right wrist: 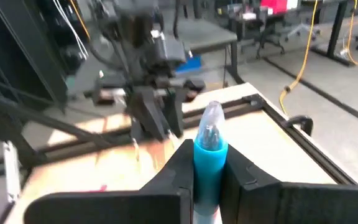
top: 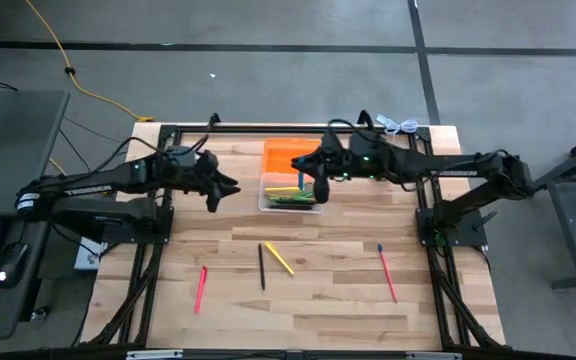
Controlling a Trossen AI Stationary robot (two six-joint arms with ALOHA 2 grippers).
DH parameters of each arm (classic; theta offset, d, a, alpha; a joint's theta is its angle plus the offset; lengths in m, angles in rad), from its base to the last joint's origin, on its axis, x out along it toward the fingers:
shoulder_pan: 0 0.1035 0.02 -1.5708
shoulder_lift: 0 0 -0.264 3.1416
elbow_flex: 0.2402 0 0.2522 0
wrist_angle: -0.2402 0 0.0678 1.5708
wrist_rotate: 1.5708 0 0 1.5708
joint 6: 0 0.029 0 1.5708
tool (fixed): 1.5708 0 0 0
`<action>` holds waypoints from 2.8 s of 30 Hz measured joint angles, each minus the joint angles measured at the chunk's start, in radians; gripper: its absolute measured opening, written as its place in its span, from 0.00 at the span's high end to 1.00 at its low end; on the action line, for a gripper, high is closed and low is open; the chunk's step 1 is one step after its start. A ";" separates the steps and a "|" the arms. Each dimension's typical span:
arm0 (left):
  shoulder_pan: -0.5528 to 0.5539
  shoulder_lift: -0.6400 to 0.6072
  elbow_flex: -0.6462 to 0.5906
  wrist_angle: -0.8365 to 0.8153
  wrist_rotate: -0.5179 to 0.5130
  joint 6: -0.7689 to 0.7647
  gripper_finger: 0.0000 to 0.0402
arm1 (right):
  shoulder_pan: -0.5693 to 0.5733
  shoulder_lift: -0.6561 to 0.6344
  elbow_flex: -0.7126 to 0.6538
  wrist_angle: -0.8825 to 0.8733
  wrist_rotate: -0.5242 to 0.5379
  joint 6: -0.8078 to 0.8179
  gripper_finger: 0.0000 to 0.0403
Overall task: Pick & place school supplies into a supply box
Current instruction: Put the blue pen into the orange supply box
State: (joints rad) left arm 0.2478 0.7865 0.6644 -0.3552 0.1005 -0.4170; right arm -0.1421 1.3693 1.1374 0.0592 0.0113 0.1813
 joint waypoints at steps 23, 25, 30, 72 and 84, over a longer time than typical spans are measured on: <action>0.000 -0.204 -0.124 0.018 -0.028 -0.004 0.58 | -0.004 0.211 0.211 -0.151 0.042 -0.078 0.96; 0.000 -0.206 -0.125 0.018 -0.029 0.005 0.58 | -0.004 0.211 0.211 -0.151 0.043 -0.078 0.96; 0.001 -0.209 -0.125 0.050 -0.028 0.038 0.58 | -0.004 0.211 0.211 -0.170 0.046 -0.078 0.96; 0.001 -0.209 -0.124 0.045 -0.003 0.109 0.58 | -0.001 0.550 0.648 -0.609 0.066 -0.227 0.96; 0.001 -0.210 -0.124 0.035 -0.004 0.121 0.58 | -0.001 0.586 0.648 -0.653 0.069 -0.224 0.96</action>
State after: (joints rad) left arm 0.2485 0.5770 0.5407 -0.3200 0.0964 -0.2958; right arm -0.1432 1.9554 1.7855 -0.5934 0.0800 -0.0425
